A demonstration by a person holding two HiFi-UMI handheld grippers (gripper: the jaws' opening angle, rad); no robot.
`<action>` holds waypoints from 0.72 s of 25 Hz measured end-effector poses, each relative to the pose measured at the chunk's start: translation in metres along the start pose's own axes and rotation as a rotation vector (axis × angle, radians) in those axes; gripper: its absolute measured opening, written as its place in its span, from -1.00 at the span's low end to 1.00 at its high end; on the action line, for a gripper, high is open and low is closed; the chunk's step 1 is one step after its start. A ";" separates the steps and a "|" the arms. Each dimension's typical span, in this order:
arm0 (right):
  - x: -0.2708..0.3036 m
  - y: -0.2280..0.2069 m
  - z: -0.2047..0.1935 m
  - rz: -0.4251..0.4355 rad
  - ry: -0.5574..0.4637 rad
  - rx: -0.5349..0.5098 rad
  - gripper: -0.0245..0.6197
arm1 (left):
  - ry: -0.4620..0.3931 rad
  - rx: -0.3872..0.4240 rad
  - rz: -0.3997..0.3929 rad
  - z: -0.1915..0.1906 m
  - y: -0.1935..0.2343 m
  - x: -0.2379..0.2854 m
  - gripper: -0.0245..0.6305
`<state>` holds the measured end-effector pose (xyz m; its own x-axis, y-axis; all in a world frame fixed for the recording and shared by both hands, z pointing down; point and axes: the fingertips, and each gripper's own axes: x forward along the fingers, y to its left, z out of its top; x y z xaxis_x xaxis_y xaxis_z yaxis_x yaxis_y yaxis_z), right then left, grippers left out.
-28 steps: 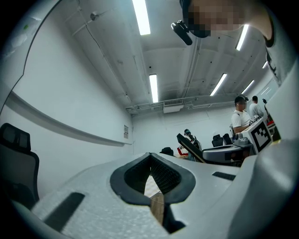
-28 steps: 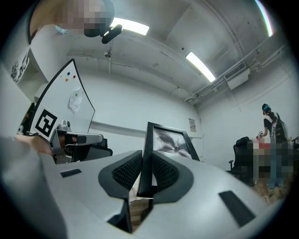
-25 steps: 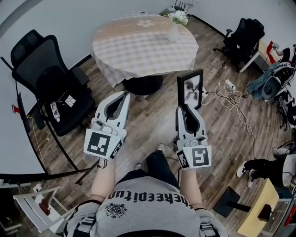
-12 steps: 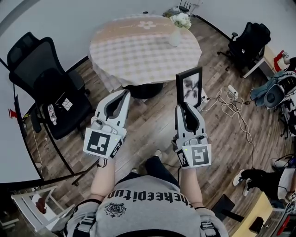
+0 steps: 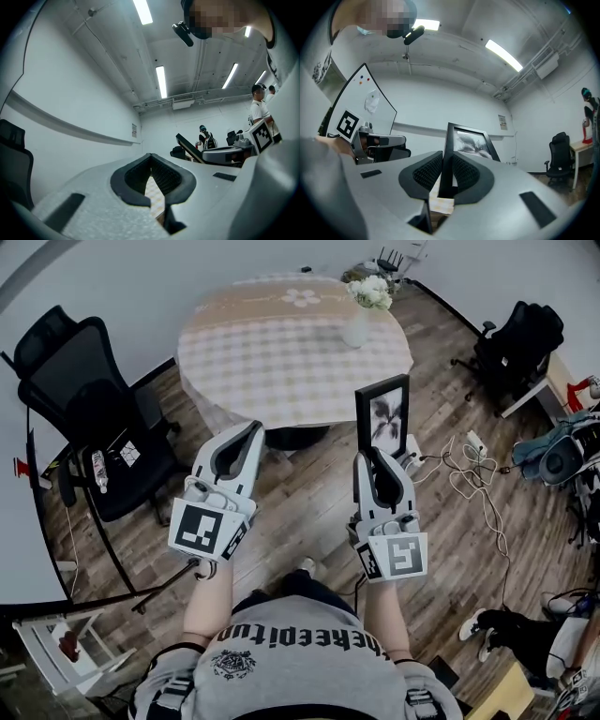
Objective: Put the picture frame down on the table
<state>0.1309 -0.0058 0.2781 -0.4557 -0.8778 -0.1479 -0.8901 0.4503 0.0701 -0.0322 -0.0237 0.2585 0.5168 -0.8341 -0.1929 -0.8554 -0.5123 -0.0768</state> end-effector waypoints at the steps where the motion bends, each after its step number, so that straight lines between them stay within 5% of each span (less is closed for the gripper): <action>1: 0.002 -0.007 -0.001 0.006 -0.002 0.001 -0.70 | 0.001 0.001 0.006 -0.001 -0.002 0.006 -0.88; 18: 0.029 -0.065 -0.011 0.052 -0.017 0.039 -0.70 | 0.003 0.013 0.055 -0.005 -0.013 0.059 -0.88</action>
<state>0.1757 -0.0626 0.2801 -0.5009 -0.8502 -0.1622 -0.8642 0.5016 0.0393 0.0100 -0.0670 0.2534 0.4693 -0.8614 -0.1943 -0.8828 -0.4630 -0.0793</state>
